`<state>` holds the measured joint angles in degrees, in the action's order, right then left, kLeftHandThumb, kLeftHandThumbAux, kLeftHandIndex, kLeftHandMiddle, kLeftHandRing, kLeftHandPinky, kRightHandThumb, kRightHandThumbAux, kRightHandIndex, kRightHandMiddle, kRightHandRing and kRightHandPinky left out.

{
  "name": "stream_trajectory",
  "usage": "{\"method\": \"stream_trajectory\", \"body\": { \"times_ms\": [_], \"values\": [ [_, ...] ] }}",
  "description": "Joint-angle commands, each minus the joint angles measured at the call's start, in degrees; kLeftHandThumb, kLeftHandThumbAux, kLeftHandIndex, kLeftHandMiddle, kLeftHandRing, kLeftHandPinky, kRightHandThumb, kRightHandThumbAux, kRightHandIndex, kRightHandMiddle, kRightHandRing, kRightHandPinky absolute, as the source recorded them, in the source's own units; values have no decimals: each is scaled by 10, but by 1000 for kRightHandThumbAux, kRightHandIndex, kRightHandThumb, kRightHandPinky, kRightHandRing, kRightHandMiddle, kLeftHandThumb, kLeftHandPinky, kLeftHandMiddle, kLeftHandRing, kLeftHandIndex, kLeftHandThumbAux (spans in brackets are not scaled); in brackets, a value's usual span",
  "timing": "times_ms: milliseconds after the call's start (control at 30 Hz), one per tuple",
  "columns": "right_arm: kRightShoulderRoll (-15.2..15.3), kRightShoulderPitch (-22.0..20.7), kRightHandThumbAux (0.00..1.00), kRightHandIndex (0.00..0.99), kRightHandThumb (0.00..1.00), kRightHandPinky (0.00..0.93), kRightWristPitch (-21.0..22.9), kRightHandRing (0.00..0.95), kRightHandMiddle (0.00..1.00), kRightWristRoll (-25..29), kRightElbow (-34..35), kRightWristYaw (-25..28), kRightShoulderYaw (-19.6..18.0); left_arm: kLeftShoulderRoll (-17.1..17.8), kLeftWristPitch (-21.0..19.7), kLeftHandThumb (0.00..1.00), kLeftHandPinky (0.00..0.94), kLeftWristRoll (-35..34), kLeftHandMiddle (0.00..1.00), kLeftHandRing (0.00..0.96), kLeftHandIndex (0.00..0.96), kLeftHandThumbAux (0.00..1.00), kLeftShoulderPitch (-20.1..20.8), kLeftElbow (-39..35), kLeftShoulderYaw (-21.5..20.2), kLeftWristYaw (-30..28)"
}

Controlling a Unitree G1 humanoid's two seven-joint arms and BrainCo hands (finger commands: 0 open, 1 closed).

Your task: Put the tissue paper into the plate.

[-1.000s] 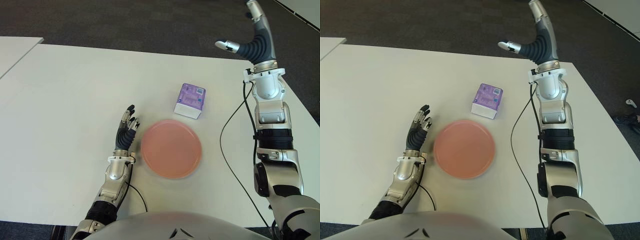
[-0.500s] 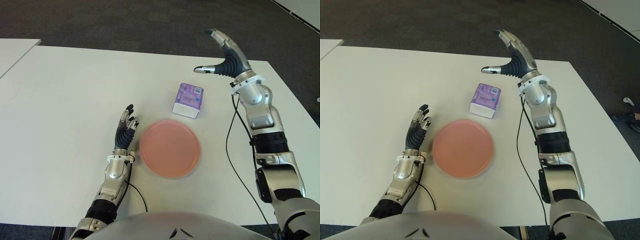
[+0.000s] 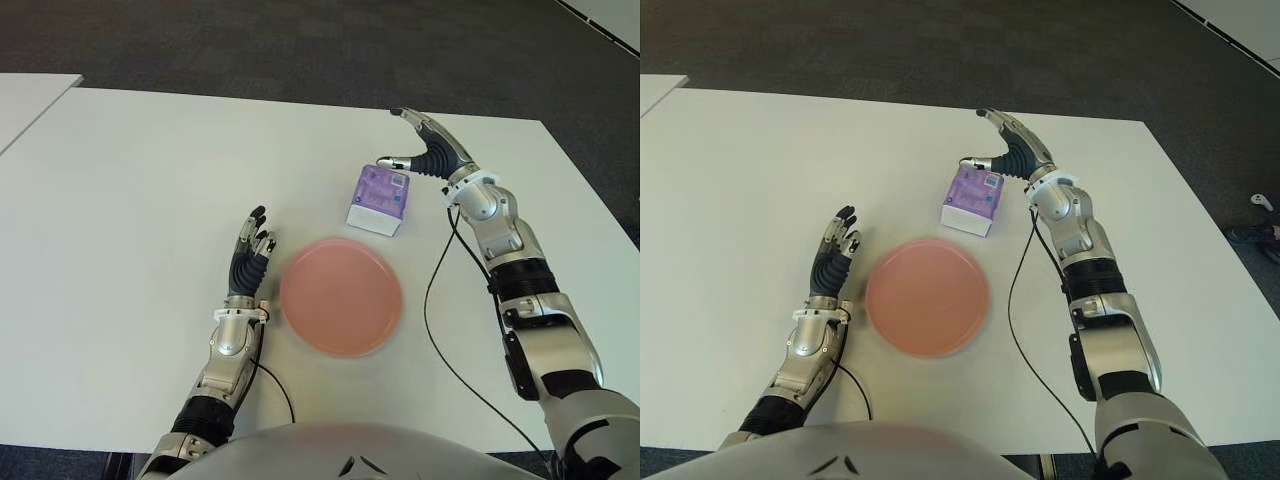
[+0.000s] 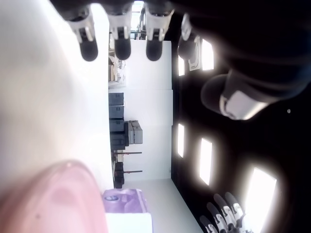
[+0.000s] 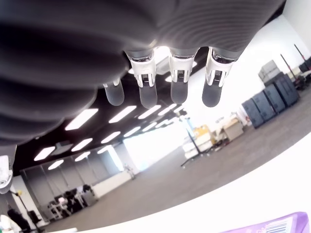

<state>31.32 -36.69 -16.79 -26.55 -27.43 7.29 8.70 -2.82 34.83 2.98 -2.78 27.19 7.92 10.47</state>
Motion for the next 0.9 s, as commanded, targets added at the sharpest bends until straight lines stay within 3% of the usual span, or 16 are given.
{"method": "stream_trajectory", "body": {
  "times_ms": [33,467,900],
  "values": [
    [7,-11,416,0,191,0,-11,0,0,3,-24,19,9,7,8,0,0,22,0,0,0,435,-49,95,-6,2],
    [14,-15,444,0,156,0,-24,0,0,-10,-76,21,24,11,23,0,0,20,0,0,0,441,-48,105,-6,-5],
    [2,-39,418,0,128,0,-29,0,0,-6,-145,19,41,11,39,0,0,14,0,0,0,429,-39,125,-10,-6]
  ]
}}
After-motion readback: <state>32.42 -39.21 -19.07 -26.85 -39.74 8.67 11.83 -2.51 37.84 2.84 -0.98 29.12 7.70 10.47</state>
